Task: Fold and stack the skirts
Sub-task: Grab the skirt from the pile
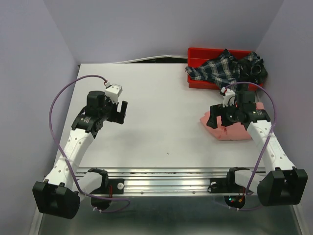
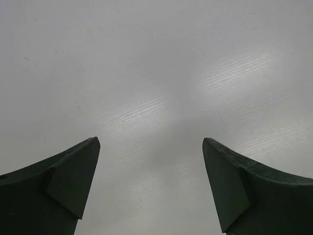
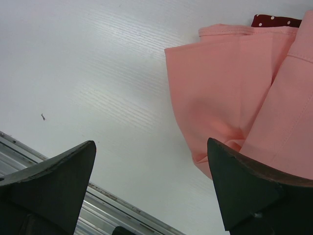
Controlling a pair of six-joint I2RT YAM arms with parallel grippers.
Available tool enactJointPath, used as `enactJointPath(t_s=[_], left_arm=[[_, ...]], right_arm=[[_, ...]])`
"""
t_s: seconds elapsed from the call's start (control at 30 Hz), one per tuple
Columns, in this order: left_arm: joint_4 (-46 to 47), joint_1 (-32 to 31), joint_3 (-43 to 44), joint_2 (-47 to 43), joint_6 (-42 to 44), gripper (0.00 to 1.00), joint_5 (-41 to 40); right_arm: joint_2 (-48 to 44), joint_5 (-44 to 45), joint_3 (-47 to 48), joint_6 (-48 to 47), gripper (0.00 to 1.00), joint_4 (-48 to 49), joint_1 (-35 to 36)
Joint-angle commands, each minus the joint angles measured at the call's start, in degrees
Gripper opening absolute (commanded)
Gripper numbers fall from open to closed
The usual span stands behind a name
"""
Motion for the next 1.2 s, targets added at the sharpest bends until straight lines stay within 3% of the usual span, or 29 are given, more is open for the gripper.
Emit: enactJointPath(t_s=[0.0,0.23,0.37,0.47,0.57,0.6,0.73,0.83,1.17], left_arm=[[1.0,0.4,0.5,-1.3,0.8,0.98,1.5],[0.1,0.4,3.3,0.8,0.8,0.98,3.5],[-2.9,0.4,8.0,3.7,0.6,0.98,7.2],[-3.8,0.4,11.8,5.4,0.8,0.98,8.0],[-4.3,0.4,14.7,7.0,0.8,0.98,8.8],[-4.5,0.4,15.2,7.4,0.8,0.98,8.9],[-5.1,0.4,16.3,8.2,0.5,0.98,9.3],[-5.1,0.4,15.4,8.2,0.9,0.98,8.2],[-5.4,1.0,13.2,8.8,0.9,0.98,7.1]], right_arm=[[-1.4,0.3,0.0,1.0,1.00,2.5,0.0],[3.2,3.4,7.3,1.7,1.00,4.5,0.0],[13.8,7.4,18.9,1.5,1.00,6.5,0.0],[22.0,10.3,32.0,2.3,1.00,6.4,0.0],[36.5,12.3,46.5,3.9,1.00,6.5,-1.6],[36.5,12.6,50.4,4.1,1.00,6.4,-1.6],[54.6,14.3,72.5,3.7,1.00,4.4,-2.2],[64.9,15.3,81.8,2.4,1.00,2.0,-2.2],[78.7,18.4,81.9,-0.3,1.00,10.5,-2.2]])
